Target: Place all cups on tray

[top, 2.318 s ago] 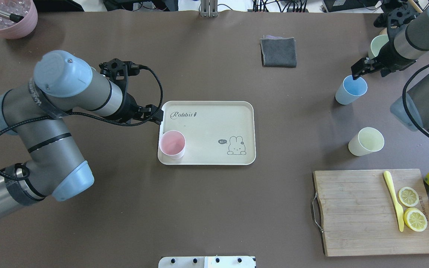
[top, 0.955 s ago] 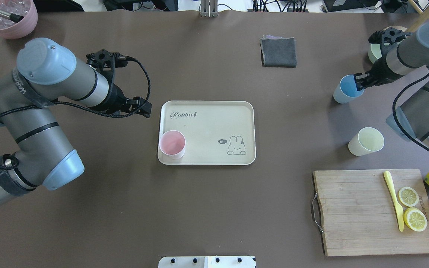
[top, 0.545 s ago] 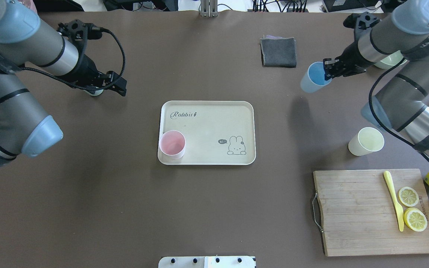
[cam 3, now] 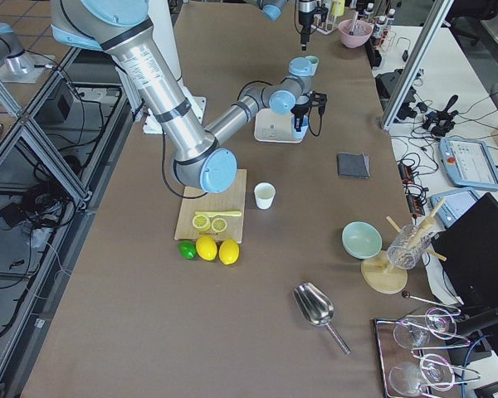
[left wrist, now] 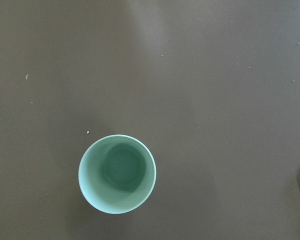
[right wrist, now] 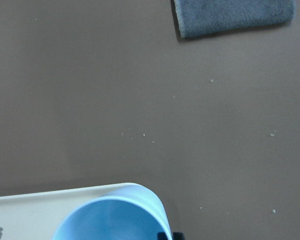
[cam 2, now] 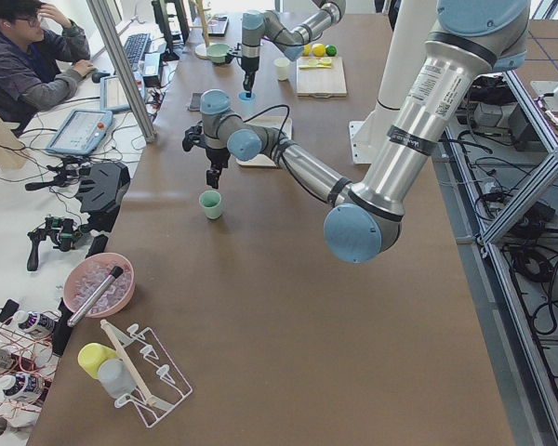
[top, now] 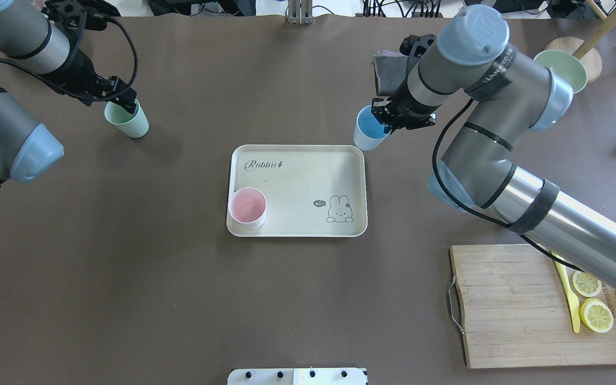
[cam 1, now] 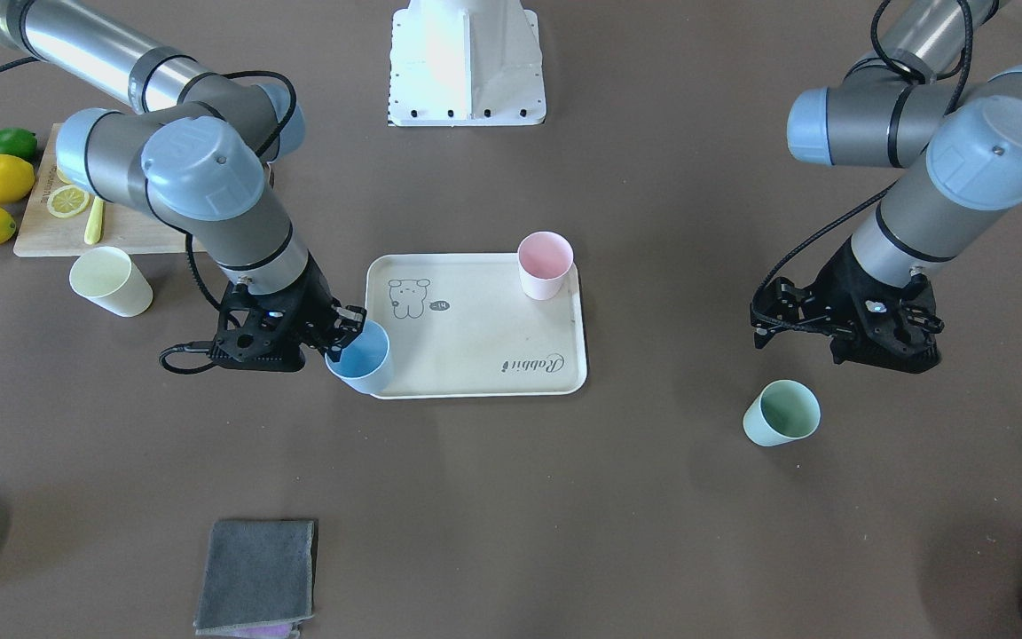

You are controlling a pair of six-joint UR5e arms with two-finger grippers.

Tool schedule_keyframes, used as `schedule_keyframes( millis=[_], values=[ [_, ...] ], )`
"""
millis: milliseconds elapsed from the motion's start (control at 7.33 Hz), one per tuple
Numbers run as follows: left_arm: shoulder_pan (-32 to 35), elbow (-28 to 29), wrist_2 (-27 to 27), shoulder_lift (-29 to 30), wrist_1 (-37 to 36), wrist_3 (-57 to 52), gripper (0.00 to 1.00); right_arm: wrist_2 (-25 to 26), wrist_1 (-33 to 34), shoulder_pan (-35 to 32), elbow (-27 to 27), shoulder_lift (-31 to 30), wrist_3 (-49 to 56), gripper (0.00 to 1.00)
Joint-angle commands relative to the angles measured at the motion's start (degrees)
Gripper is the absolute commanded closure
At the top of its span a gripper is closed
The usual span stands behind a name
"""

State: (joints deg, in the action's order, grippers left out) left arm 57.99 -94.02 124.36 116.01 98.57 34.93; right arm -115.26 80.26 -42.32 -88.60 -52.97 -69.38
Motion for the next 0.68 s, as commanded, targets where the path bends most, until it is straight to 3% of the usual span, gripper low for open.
schedule_keyframes(
  millis=[0, 273, 409, 545],
  values=[
    [0.11, 0.32, 0.01, 0.0, 0.04, -0.21, 0.02, 1.87, 0.78, 3.2, 0.61, 0.5, -0.41, 0.9],
    [0.11, 0.41, 0.01, 0.0, 0.04, -0.3, 0.02, 3.02, 0.34, 3.65, 0.35, 1.11, -1.2, 0.2],
    [0.11, 0.67, 0.01, 0.0, 0.04, -0.3, 0.02, 3.45, 0.34, 3.56, 0.09, 1.9, -0.85, 0.0],
    [0.11, 2.24, -0.08, 0.09, 0.74, -0.56, 0.02, 3.02, 0.6, 2.34, -0.69, 2.25, -0.5, 0.0]
  ],
)
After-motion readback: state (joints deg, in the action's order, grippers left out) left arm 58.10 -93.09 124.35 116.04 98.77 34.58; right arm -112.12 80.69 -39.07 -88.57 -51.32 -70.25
